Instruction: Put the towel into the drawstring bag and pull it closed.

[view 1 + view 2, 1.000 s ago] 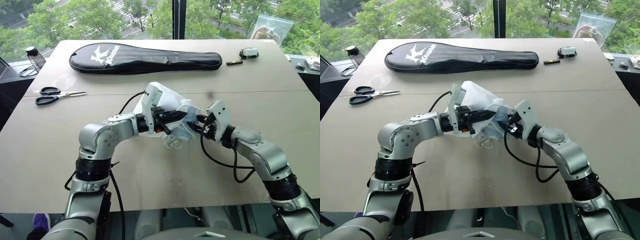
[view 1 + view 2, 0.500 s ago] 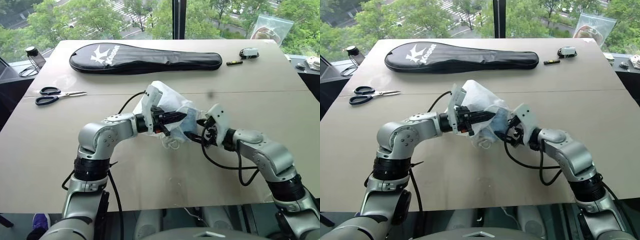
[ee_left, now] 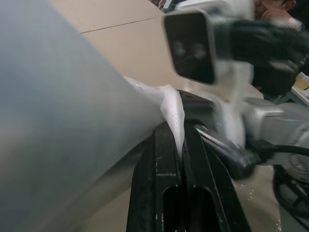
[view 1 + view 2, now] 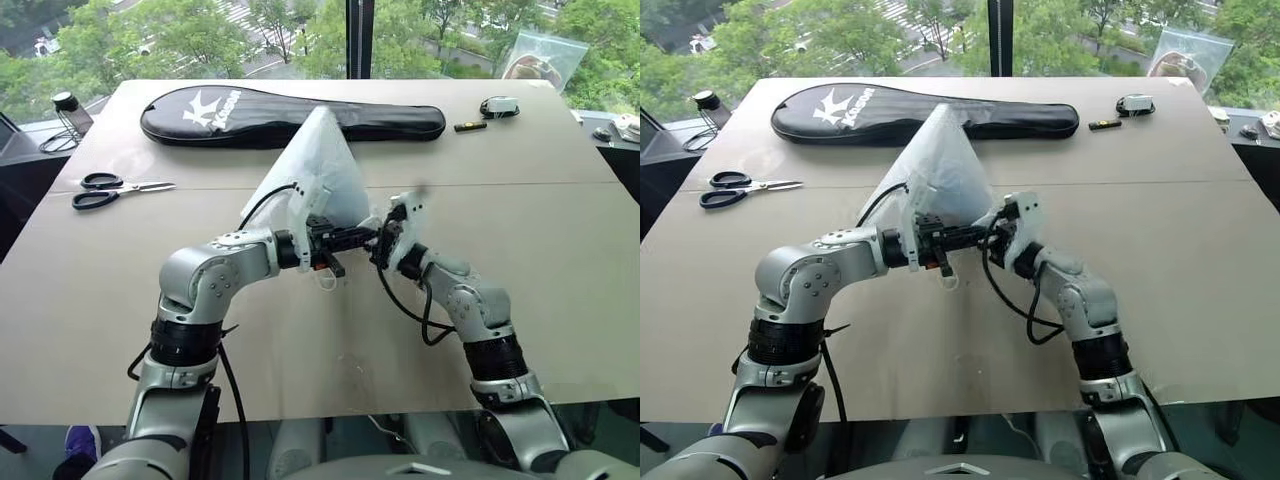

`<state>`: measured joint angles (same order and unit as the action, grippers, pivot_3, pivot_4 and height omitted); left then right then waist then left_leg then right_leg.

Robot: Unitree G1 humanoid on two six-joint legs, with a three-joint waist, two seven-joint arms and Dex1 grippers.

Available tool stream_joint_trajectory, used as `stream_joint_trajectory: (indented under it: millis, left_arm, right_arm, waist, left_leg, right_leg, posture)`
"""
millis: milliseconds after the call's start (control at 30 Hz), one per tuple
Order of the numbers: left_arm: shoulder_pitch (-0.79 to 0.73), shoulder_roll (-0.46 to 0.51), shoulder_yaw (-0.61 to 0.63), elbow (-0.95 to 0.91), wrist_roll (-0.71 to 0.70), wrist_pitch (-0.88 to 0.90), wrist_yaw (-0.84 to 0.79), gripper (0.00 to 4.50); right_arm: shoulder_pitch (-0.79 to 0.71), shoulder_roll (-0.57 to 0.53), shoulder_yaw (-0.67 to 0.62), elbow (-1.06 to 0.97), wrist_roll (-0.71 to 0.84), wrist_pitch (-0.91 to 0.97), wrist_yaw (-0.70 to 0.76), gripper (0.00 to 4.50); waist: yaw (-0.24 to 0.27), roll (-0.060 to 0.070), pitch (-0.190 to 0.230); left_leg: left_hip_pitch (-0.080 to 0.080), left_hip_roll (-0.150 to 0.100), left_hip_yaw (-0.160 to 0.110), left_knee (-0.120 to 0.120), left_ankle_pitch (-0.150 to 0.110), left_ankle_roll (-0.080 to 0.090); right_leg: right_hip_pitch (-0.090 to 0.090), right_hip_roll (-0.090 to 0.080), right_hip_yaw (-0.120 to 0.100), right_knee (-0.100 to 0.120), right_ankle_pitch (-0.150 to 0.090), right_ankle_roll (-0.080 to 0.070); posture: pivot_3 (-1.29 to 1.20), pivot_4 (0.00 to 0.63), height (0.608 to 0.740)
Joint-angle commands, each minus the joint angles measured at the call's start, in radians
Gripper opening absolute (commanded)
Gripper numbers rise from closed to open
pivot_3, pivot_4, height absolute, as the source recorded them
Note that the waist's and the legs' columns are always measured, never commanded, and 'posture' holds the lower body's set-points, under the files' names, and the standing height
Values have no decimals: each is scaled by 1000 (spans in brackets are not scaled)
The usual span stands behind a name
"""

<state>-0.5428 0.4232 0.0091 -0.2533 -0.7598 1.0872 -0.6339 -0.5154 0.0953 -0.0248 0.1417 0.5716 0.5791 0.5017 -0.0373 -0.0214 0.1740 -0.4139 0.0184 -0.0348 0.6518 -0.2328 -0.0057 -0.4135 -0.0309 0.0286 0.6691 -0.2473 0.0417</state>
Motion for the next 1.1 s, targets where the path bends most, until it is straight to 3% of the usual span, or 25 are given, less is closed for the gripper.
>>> stream_joint_trajectory:
  millis: [33, 267, 300, 333, 533, 733, 867, 1100]
  left_arm:
    - [-3, -6, -11, -51, -43, 18, -18, 0]
    - [-39, 35, -7, 4, 22, -63, -44, 0]
    - [-46, 48, -24, 21, 60, -106, -55, 0]
    - [-54, 59, -40, 43, 94, -151, -71, 0]
    - [-127, 102, -123, 281, 288, -473, -247, 0]
    - [-251, 139, -181, 549, 431, -743, -437, 0]
    - [-287, 128, -167, 619, 456, -802, -482, 0]
    - [-284, 128, -156, 605, 478, -830, -513, 0]
  right_arm:
    - [-63, 44, -38, 73, 21, -87, 18, 70]
    - [-4, -20, -39, -8, -24, -85, -14, 70]
    - [20, -43, -27, -47, -32, -75, -8, 781]
    - [43, -69, -10, -90, -44, -61, -9, 958]
    - [154, -290, 174, -354, -234, -17, -18, 3639]
    - [185, -462, 143, -591, -209, 174, -28, 3639]
    - [137, -500, 148, -542, -293, 184, -89, 3639]
    - [-34, -389, 178, -186, -414, 65, -182, 3639]
  waist:
    - [-1, 0, 0]
    - [1, 0, 0]
    - [3, 0, 0]
    - [4, 0, 0]
    - [-2, 0, 0]
    - [-1, 0, 0]
    - [0, 0, 0]
    - [-3, 0, 0]
  left_leg:
    - [0, 0, 0, 0, 0, 0]
    - [0, 0, 0, 0, 0, 0]
    - [0, 0, 0, 0, 0, 0]
    - [0, -1, 0, 0, 0, 0]
    - [0, -1, 0, 0, 0, 0]
    - [-1, -1, 0, 0, 0, 0]
    - [-1, -1, 0, 0, 0, 0]
    - [-1, -1, 0, 0, 0, 0]
  right_leg:
    - [0, 0, 0, 0, 0, 0]
    - [0, 0, 0, 1, 0, 0]
    - [0, 0, 0, 1, 0, 0]
    - [0, -1, 0, 1, 0, 0]
    - [-1, 0, 0, 1, 0, 0]
    - [0, 0, 0, 0, 0, 0]
    - [0, 0, 0, 0, 0, 0]
    - [-1, 0, 0, 0, 0, 0]
  posture:
    - [0, 150, 740]
    - [0, 150, 740]
    - [0, 150, 740]
    - [0, 150, 740]
    - [0, 150, 740]
    - [0, 150, 740]
    - [0, 150, 740]
    - [0, 150, 740]
